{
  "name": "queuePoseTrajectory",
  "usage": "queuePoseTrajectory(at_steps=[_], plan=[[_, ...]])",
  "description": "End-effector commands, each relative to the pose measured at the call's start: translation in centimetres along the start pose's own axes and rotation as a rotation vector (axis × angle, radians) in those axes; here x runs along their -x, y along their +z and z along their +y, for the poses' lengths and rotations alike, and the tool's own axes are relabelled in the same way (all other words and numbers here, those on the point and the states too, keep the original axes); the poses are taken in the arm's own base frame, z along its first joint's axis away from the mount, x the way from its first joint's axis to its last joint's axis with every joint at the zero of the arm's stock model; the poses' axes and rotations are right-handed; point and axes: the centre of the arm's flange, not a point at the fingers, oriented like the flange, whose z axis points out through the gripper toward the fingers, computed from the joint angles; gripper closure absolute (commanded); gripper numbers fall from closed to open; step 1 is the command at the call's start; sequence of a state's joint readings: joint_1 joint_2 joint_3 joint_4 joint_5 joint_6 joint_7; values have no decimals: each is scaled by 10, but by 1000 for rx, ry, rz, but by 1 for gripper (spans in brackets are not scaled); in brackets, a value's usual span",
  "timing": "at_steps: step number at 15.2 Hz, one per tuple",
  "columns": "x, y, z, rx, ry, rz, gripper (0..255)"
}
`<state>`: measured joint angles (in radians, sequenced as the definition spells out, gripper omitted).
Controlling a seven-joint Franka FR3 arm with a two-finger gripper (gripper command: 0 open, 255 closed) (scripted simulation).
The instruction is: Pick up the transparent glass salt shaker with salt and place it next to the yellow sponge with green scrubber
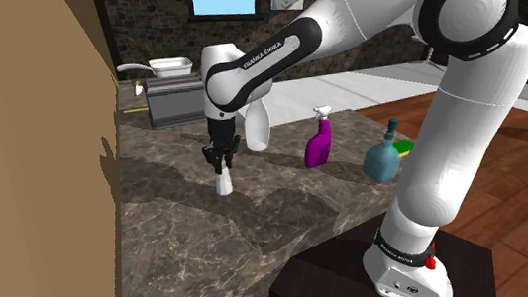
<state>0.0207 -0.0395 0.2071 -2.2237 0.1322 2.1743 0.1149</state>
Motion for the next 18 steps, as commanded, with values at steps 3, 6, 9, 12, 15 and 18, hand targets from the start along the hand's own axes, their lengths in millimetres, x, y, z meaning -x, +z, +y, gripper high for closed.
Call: queuePoseTrajectory(at_steps=[3, 6, 9, 12, 15, 18], plan=[[0, -21, -2, 0, 0, 0, 255], [0, -37, -3, 0, 0, 0, 255], [1, -52, -5, 0, 0, 0, 255], [1, -68, -6, 0, 0, 0, 255], [1, -84, -8, 0, 0, 0, 255], [2, -100, -10, 0, 0, 0, 255]])
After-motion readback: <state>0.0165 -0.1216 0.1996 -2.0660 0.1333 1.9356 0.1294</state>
